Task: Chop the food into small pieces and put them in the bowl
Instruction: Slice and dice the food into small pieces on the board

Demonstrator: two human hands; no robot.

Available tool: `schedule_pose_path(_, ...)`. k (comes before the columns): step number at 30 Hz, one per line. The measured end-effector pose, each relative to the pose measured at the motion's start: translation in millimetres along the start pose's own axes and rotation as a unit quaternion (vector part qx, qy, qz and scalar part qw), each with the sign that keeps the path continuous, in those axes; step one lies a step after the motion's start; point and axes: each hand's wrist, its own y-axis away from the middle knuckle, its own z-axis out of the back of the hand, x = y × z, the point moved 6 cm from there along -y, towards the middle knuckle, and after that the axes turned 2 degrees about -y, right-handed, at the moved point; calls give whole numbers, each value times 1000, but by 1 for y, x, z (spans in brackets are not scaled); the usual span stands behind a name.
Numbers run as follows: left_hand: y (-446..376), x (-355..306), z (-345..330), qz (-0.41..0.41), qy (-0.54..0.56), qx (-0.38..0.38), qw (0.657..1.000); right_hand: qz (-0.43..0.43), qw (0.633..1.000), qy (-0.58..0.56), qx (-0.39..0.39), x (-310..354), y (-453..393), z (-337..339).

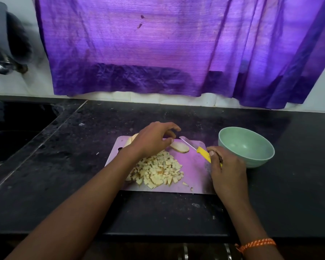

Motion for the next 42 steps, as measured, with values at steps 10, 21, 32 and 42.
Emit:
schedule_pose_path(10,2,-10,-4,-33,-159,-34,986,30,994,24,107,7,4,-13)
schedule_pose_path(21,4,-16,-7,-15,-202,-83,976,-1,969,194,155,18,10,-11)
schedule_pose_path(32,0,-3,-13,14,-155,-41,987,-16,981,126,146,19,11,-11)
schedule_pose_path(42,-3,4,-23,38,-128,-6,991,2,974,162,158,22,8,-21)
